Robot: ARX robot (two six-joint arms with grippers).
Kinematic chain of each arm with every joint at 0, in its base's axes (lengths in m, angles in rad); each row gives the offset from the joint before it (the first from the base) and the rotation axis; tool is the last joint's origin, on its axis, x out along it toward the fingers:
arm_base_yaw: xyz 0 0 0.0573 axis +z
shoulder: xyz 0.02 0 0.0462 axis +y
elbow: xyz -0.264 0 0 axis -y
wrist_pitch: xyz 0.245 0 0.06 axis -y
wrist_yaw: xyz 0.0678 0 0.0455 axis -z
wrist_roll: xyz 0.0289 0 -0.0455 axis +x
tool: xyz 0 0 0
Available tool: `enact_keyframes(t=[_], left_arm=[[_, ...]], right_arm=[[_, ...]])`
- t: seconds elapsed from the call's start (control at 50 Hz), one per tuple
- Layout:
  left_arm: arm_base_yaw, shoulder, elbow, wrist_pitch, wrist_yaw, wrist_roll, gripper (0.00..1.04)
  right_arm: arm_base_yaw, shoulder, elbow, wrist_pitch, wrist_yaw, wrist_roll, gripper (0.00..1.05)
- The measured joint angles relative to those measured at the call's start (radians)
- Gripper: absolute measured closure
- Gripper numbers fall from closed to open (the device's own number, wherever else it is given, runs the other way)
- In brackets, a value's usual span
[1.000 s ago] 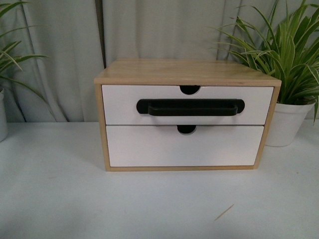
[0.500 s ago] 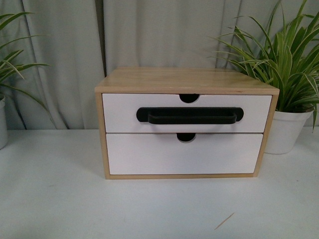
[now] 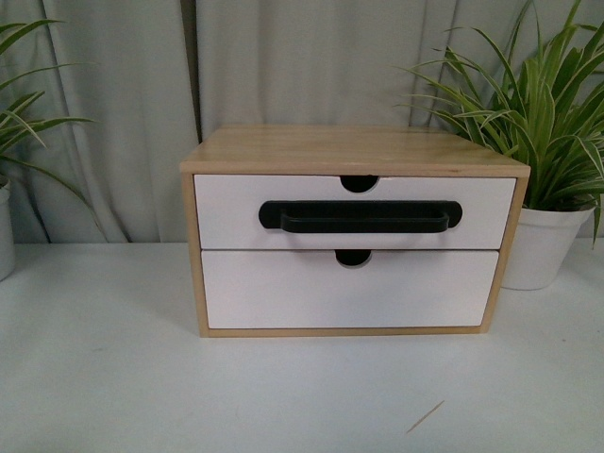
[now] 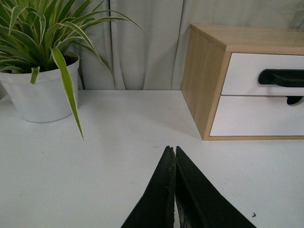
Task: Close drawer sideways
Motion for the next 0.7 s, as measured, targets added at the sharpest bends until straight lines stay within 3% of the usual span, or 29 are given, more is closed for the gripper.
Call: enact_keyframes(t=[0.3,0.4,0.52,0.7], left_arm=[[0.0,-0.072,0.0,-0.073,0.0,0.0,1.01],[0.0,-0.093,0.0,-0.093,-0.001,0.0,1.01],[0.0,-0.225,0.0,-0.256,0.001,0.0,1.01],[0.0,-0.264,0.0,-0.272,-0.002,0.0,1.01]], right_arm=[[0.0,-0.064,0.0,-0.064,0.0,0.0,1.03],[0.0,-0.19,0.001,-0.224,0.0,0.0,1.03],[0.0,-0.229,0.001,-0.233,0.0,0.0,1.03],[0.0,-0.229,0.001,-0.235,0.0,0.0,1.03]])
